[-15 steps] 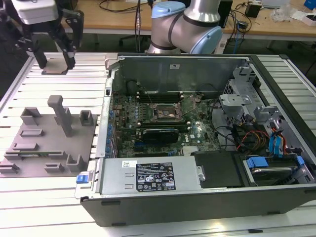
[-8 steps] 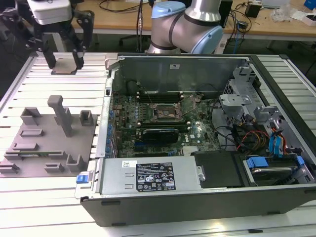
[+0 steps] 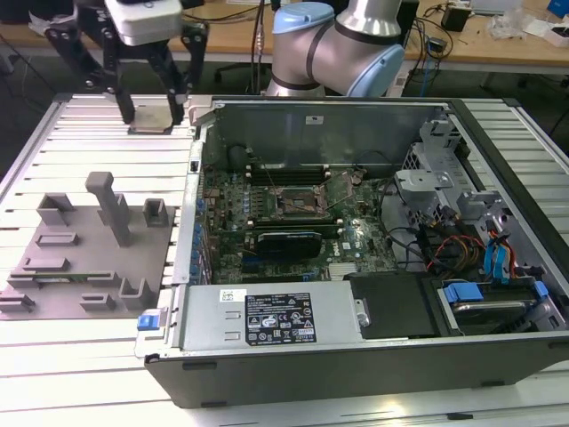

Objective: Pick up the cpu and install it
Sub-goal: 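Pick up the cpu and move it towards the insertion slot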

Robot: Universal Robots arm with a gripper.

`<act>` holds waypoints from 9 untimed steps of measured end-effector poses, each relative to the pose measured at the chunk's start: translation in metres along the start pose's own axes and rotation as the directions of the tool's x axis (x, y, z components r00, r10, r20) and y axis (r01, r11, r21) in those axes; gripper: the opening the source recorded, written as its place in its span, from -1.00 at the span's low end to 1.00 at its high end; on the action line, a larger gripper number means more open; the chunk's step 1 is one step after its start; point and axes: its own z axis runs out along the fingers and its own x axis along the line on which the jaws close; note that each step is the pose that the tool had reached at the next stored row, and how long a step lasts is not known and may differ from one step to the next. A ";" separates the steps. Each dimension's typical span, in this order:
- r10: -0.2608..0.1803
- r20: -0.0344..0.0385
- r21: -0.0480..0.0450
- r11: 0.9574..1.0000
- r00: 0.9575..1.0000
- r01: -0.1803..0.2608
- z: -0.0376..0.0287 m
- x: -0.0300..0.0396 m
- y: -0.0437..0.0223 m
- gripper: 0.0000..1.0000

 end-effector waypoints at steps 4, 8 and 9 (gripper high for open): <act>0.000 0.000 0.000 1.000 1.000 0.000 0.0002 -0.0263 0.0010 0.09; 0.000 -0.001 0.000 1.000 1.000 0.000 0.0003 -0.0519 0.0019 0.09; 0.000 -0.001 0.000 1.000 1.000 0.000 0.0004 -0.0567 0.0021 0.09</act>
